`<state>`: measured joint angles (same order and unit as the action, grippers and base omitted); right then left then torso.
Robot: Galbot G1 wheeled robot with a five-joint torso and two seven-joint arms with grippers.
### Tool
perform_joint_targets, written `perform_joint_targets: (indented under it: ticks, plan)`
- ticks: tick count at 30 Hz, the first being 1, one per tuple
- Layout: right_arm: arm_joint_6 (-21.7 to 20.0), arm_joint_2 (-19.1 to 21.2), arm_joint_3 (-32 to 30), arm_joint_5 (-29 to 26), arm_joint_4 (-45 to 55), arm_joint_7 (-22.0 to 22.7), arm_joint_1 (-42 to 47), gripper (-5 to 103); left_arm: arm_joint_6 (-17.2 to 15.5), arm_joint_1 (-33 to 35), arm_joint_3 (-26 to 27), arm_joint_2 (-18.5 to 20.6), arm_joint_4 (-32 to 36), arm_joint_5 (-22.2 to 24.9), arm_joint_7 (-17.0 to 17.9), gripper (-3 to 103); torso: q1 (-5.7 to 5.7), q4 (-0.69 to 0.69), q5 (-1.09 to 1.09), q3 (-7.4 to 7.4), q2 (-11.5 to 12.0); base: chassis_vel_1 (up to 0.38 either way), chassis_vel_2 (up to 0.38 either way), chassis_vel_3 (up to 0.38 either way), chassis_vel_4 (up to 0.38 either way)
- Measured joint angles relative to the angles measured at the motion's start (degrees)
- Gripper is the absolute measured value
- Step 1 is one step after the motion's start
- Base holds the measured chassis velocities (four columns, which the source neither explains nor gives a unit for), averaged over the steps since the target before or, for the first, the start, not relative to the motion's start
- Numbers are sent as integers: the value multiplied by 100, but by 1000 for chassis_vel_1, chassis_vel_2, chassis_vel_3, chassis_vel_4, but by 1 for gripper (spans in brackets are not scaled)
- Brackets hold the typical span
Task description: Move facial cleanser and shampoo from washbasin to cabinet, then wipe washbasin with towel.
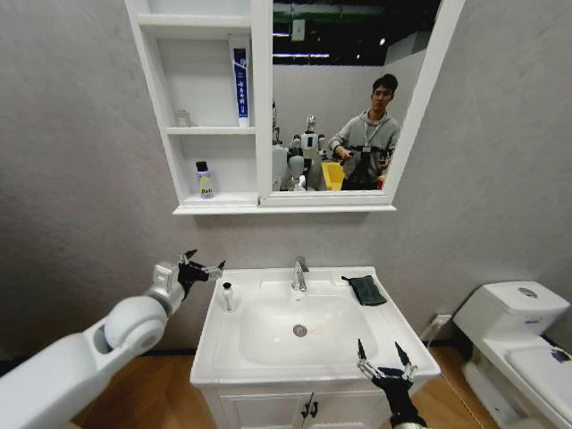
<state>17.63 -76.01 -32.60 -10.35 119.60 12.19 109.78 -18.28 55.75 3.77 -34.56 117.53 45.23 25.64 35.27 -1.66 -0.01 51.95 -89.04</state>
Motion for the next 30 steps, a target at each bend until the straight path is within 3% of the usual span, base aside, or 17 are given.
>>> perform_joint_targets:
  ticks: [1,5,8,11,22,30]
  plan:
    - [0,0,0,0,0,0,0,100,0,0,0,0,0,0,0,100,0,0,0,0,0,0,0,0,0]
    - [7,40,-50,-64,-40,-3,-6,100,149,257,-110,-631,-467,-424,-2,100,0,-1,2,0,0,0,0,0,0]
    - [7,60,-68,-83,-56,-4,-12,100,154,295,-130,-776,-561,-502,-14,100,0,0,3,0,0,0,0,0,0]
    - [-11,101,-84,-125,-72,-4,-40,100,176,316,-212,-1230,-880,-562,-34,100,0,-1,2,0,0,0,0,0,0]
    - [-45,104,-100,-136,-91,4,-47,100,217,162,-412,-1708,-1327,-604,-130,100,0,0,3,0,0,0,0,0,0]
    - [-41,136,-206,-195,-79,6,21,100,326,-72,-450,-2312,-2123,-655,-206,103,1,-1,2,0,1,0,0,0,0]
